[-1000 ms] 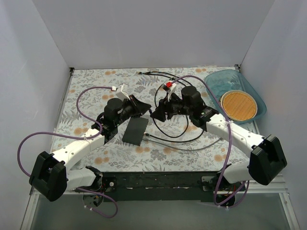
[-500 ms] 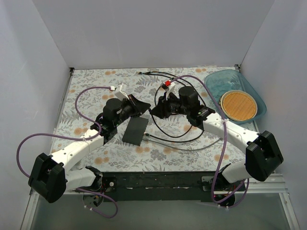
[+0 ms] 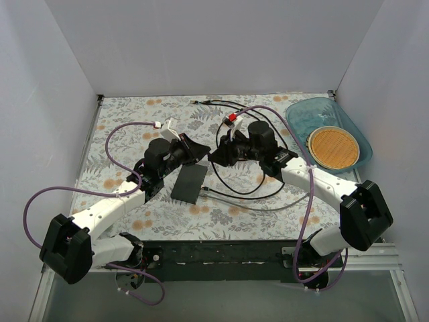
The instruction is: Insert the plug into the switch port
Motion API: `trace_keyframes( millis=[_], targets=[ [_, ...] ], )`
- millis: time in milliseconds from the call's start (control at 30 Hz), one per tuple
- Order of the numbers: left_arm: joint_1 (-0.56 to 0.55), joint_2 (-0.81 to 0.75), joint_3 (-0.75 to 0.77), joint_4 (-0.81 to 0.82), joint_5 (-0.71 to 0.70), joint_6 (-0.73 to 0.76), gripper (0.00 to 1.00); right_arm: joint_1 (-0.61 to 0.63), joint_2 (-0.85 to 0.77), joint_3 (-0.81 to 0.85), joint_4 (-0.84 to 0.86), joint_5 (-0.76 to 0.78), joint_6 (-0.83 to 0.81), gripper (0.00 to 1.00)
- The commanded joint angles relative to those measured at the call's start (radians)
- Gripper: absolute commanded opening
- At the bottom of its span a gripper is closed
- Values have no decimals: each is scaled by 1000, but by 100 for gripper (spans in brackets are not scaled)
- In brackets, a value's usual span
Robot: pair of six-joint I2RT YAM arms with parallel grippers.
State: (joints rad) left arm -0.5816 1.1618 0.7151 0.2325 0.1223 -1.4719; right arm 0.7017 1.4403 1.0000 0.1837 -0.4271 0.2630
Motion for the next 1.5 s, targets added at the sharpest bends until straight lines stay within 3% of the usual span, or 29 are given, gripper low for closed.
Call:
trace_keyframes(
  millis=[0,167,333,467,633,767,800,833,867,967,1100,1467],
  targets=[
    [2,-37,3,15,-13,4,0,4,3,-1,36,-22,-7,34],
    [3,-40,7,8,-19,12,0,4,-1,-14,28,-24,-11,34],
    [3,-42,9,5,-19,12,0,4,-3,-23,26,-21,-15,26],
    [3,-44,6,5,-23,13,0,5,-4,-27,23,-18,-18,25],
    [2,-42,9,7,-19,13,0,4,-8,-31,25,-16,-19,1],
    [3,-44,6,2,-23,21,0,4,-6,-31,20,-6,-21,1],
    [3,-42,7,-2,-27,25,8,4,-6,-31,17,-6,-25,1],
    [3,-40,14,-18,-32,33,50,4,-4,-29,7,-1,-34,1],
    [3,-40,18,-33,-59,39,66,4,-6,-29,-6,13,-42,1],
    [5,-34,52,-119,-142,73,94,4,-8,-23,-56,48,-87,1],
    [34,-22,81,-223,-248,108,98,4,-8,-27,-119,91,-146,1],
    [184,59,41,-289,-216,168,98,4,112,29,-315,113,-361,1]
  ],
)
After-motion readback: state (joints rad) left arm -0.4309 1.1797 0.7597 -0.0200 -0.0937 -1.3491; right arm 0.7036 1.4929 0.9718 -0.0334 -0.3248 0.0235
